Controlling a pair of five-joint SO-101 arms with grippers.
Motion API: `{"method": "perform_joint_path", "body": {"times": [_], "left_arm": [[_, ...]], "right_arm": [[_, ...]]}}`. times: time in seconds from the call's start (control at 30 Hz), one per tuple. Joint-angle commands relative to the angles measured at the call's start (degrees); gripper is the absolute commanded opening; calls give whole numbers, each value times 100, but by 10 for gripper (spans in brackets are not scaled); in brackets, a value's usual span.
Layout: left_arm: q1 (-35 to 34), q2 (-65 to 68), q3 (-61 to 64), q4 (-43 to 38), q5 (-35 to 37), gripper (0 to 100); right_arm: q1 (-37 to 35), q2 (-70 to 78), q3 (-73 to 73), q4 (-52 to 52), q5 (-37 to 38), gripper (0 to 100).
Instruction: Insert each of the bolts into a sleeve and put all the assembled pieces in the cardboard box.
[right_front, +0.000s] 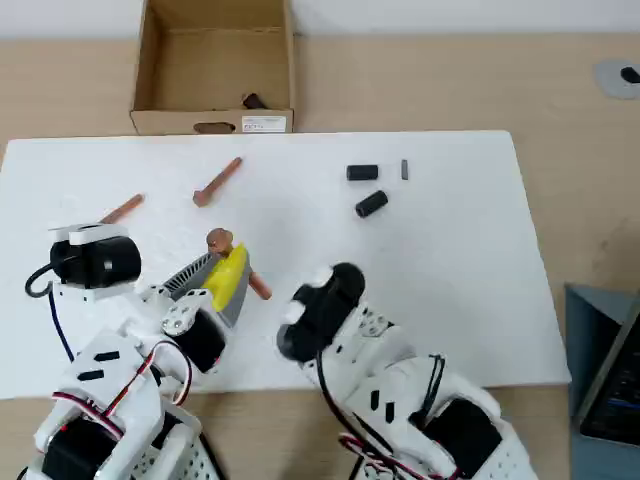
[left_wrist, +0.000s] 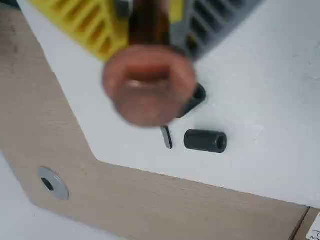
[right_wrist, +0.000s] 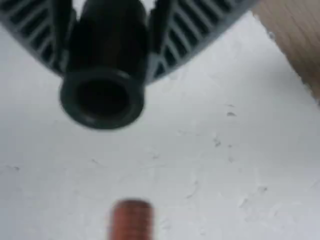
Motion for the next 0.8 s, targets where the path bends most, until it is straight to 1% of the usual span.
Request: {"method": "perform_joint_path", "body": {"times": [0.0,0.13,0.3,0.77], "left_arm": [[62,-31,-26,-141,202,2],[88,-22,-26,-114,360,2],[510,-22,-26,-105,431,2],[607,-22,484,-18,404,2]], "right_arm": [[-101,-48,-13,-211,62,9],[-207,-48,-13,-211,62,9],[-321,-48,-4,-211,70,9],[-321,-48,-48,-211,70,9]]}}
